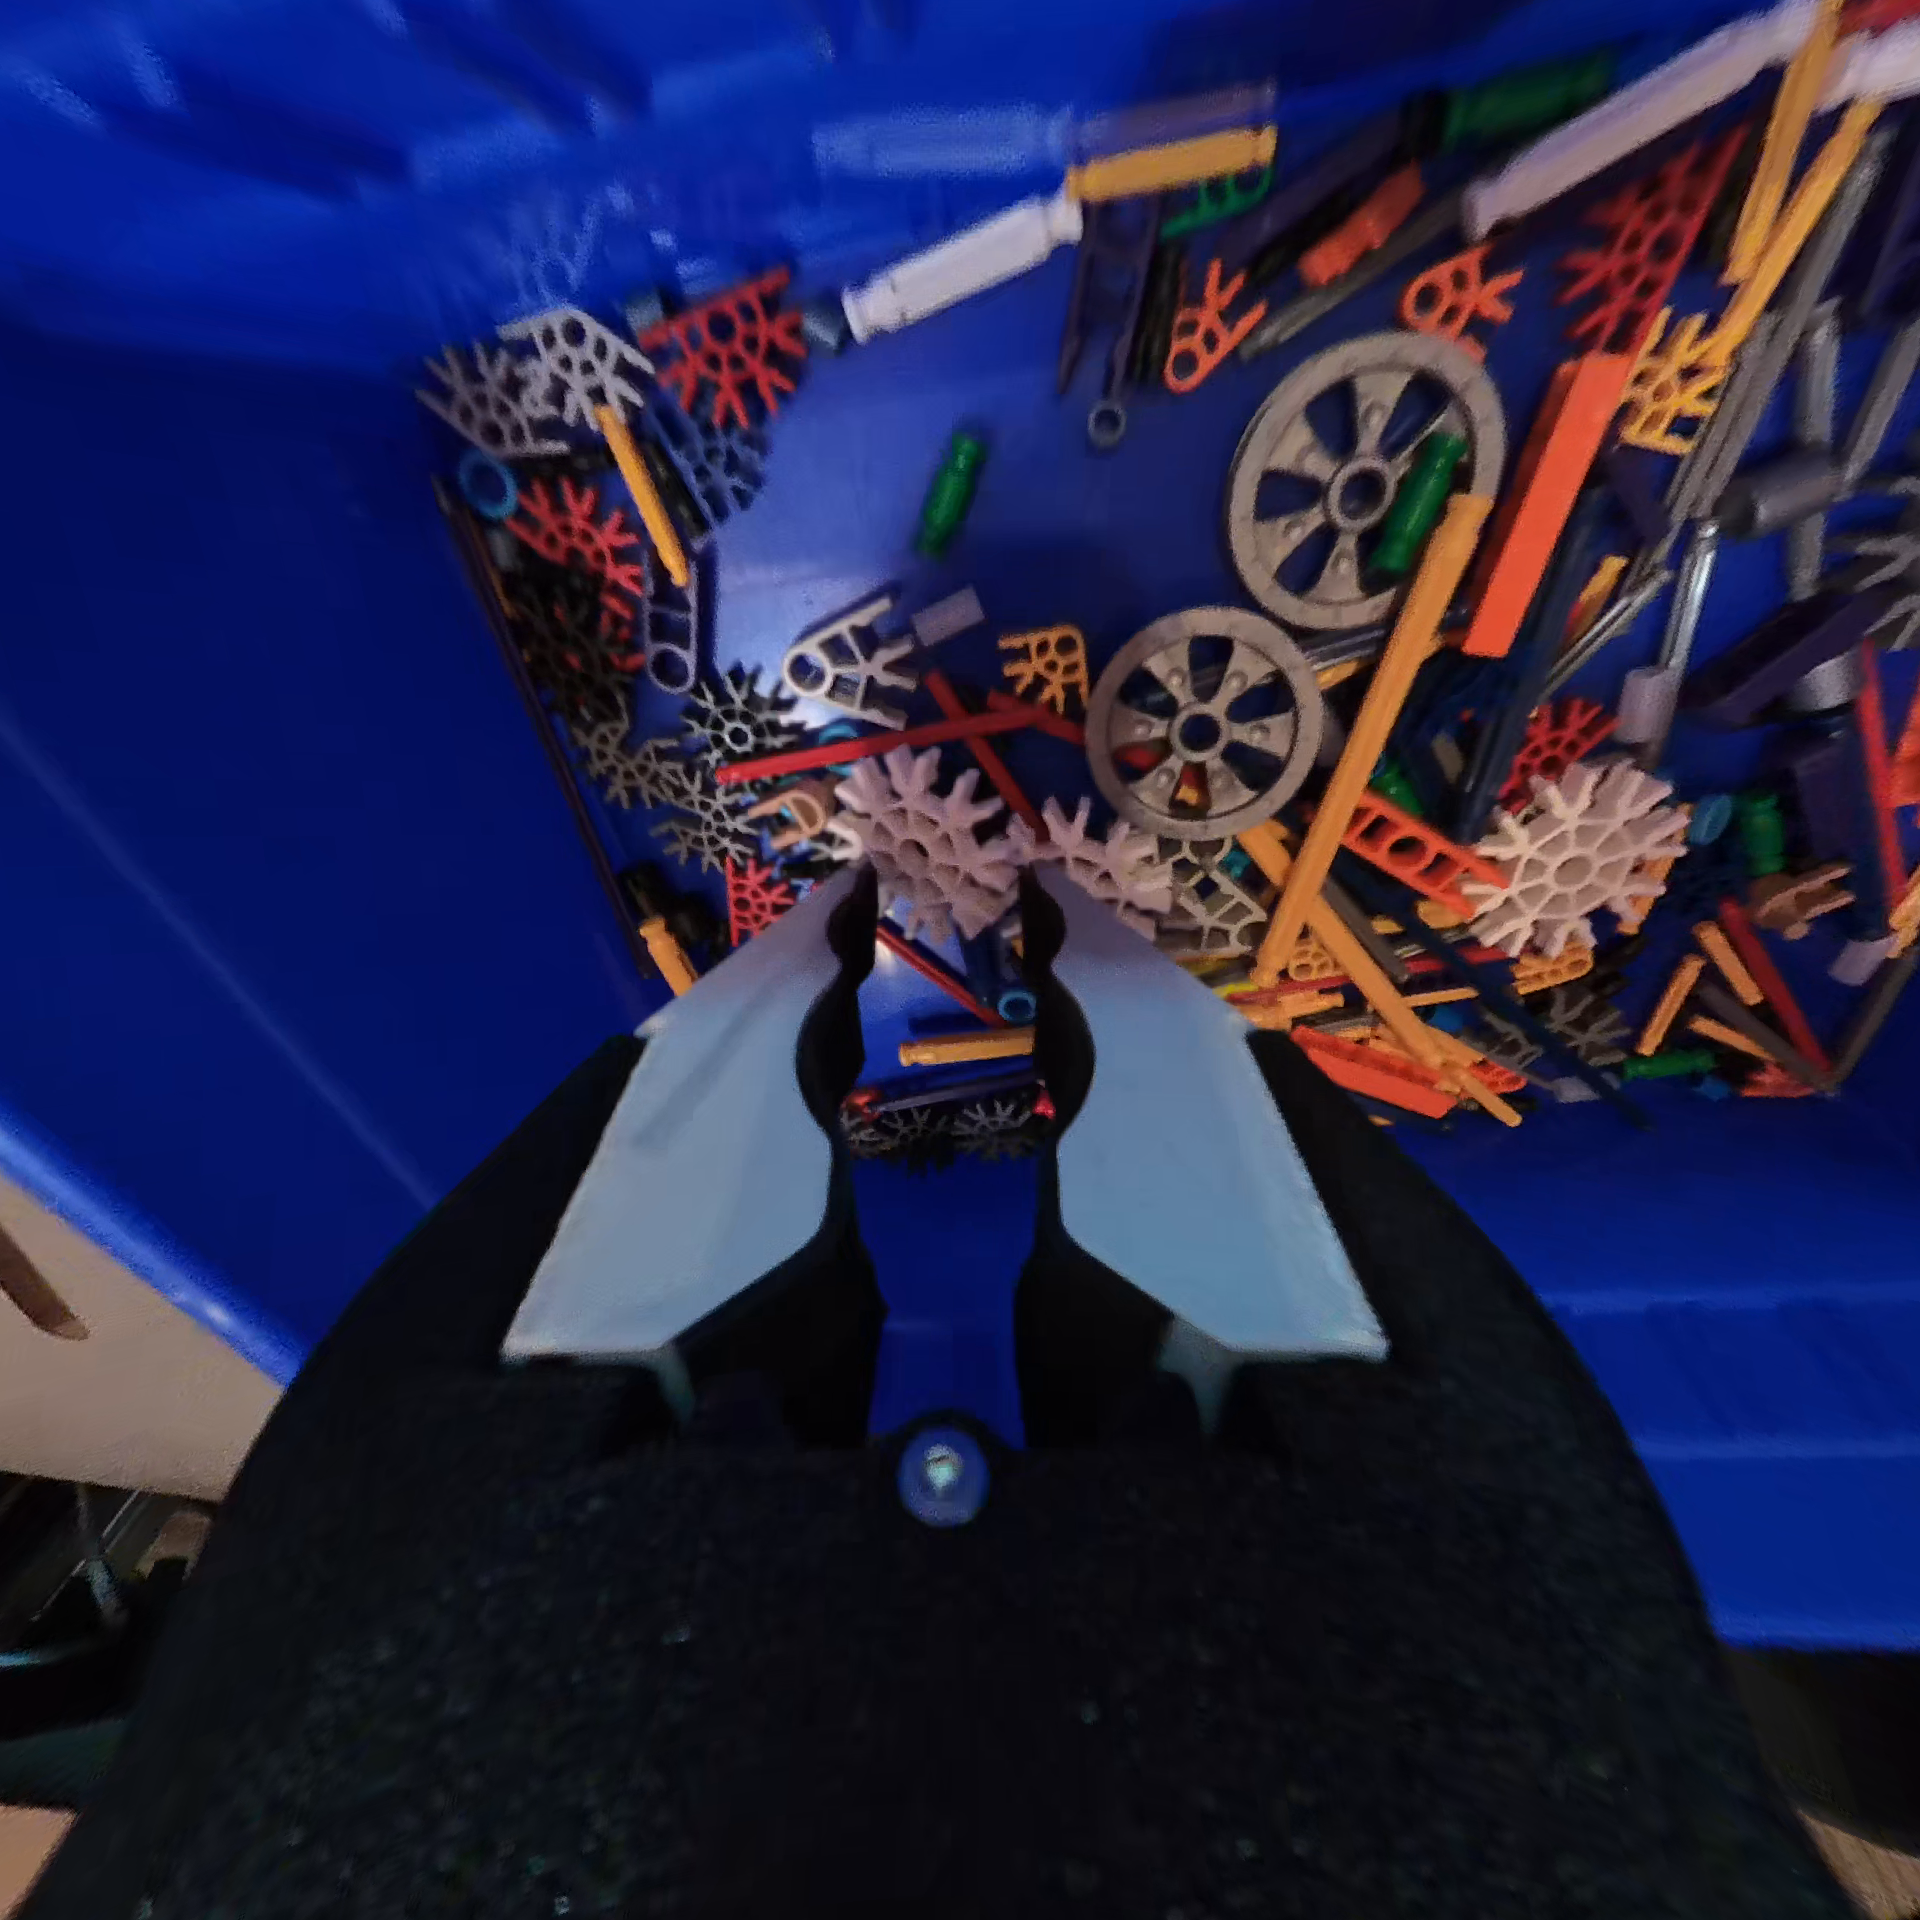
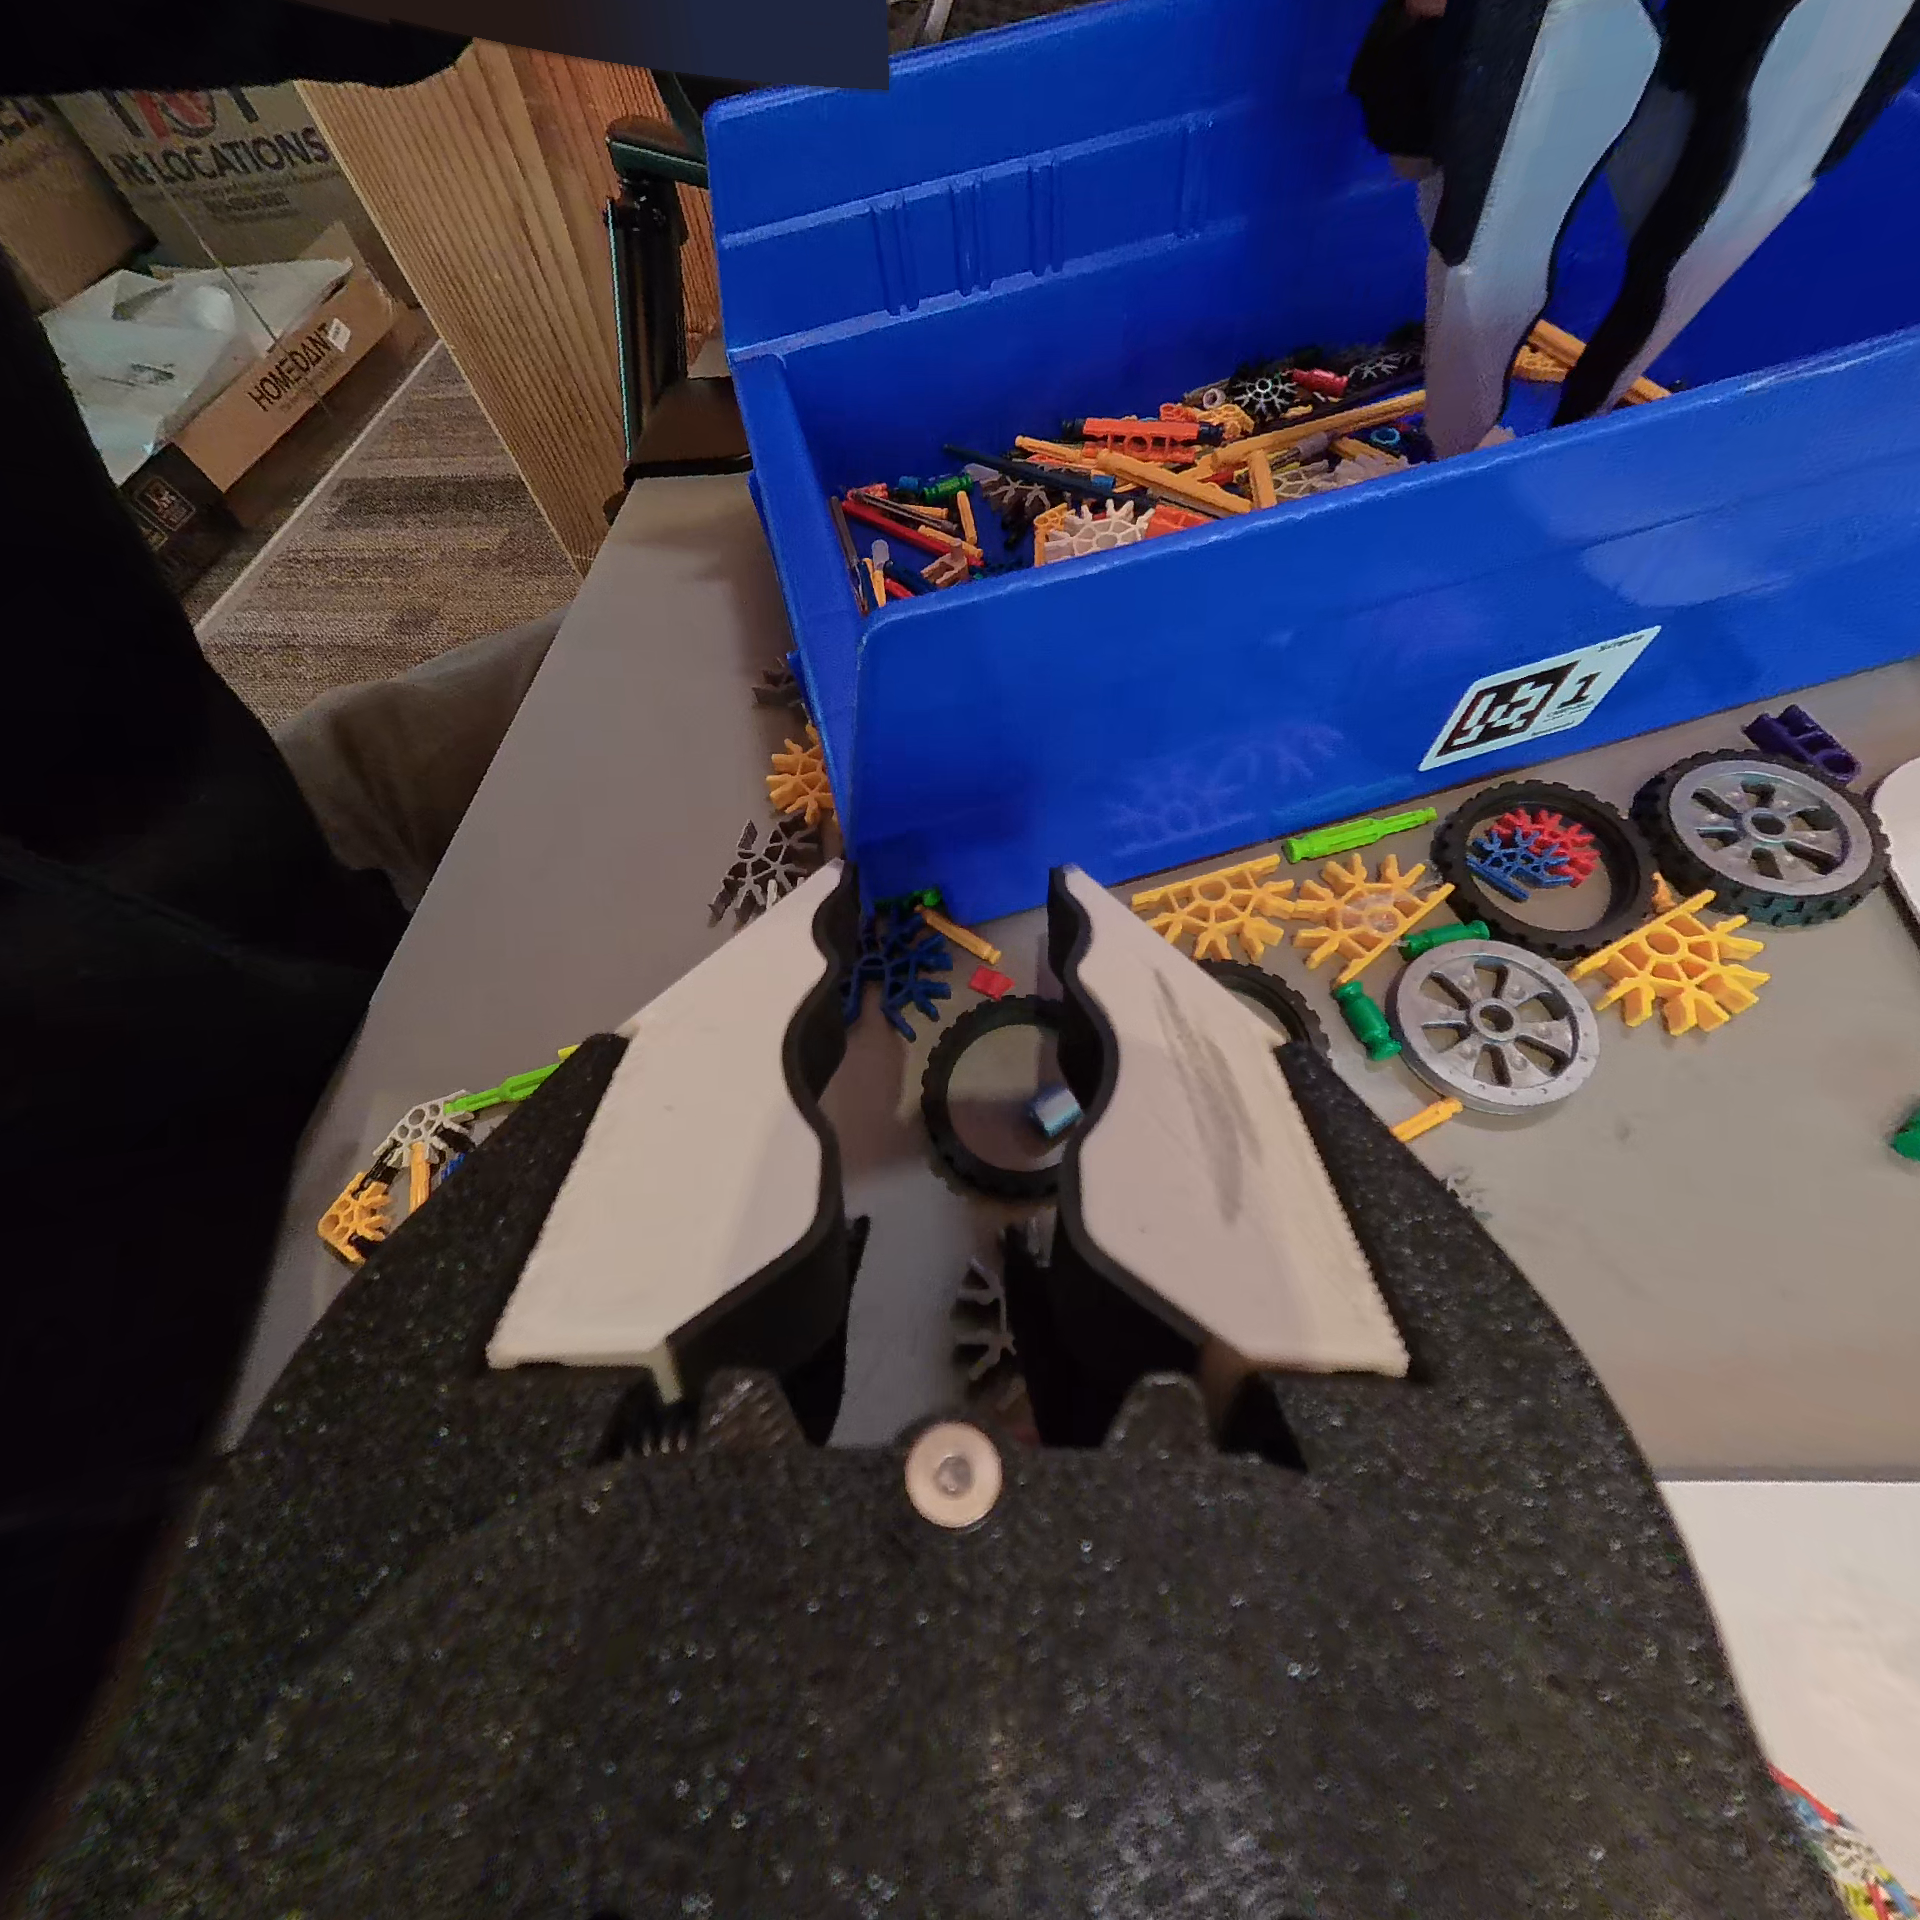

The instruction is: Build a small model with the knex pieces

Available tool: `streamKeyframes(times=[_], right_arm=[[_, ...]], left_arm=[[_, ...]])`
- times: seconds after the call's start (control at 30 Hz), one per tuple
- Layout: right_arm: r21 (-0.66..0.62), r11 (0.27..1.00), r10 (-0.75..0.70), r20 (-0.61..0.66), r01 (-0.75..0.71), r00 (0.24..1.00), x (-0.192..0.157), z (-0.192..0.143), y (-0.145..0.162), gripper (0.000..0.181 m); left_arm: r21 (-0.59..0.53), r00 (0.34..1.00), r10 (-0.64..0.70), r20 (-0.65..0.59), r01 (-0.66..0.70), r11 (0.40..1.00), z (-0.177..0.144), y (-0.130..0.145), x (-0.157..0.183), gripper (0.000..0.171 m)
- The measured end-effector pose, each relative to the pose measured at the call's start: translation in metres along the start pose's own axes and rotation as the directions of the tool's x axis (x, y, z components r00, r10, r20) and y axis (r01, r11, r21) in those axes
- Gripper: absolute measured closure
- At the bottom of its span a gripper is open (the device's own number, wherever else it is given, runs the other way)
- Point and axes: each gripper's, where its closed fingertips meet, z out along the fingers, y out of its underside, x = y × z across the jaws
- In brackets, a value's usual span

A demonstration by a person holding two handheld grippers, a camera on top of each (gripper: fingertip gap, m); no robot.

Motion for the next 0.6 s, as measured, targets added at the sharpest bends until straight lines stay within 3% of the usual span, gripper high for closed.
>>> streamKeyframes(times=[0.23, 0.6], right_arm=[[0.0, 1.0, 0.002, 0.002, -0.002, 1.0, 0.0, 0.0, 0.0, 0.146], [-0.003, 1.0, 0.004, 0.003, -0.004, 1.0, 0.0, 0.001, 0.001, 0.146]], left_arm=[[0.06, 0.993, -0.068, 0.098, 0.063, 0.996, -0.022, 0.007, -0.025, 0.139], [0.016, 0.984, -0.12, 0.133, 0.118, 0.993, -0.038, 0.044, -0.029, 0.13]])
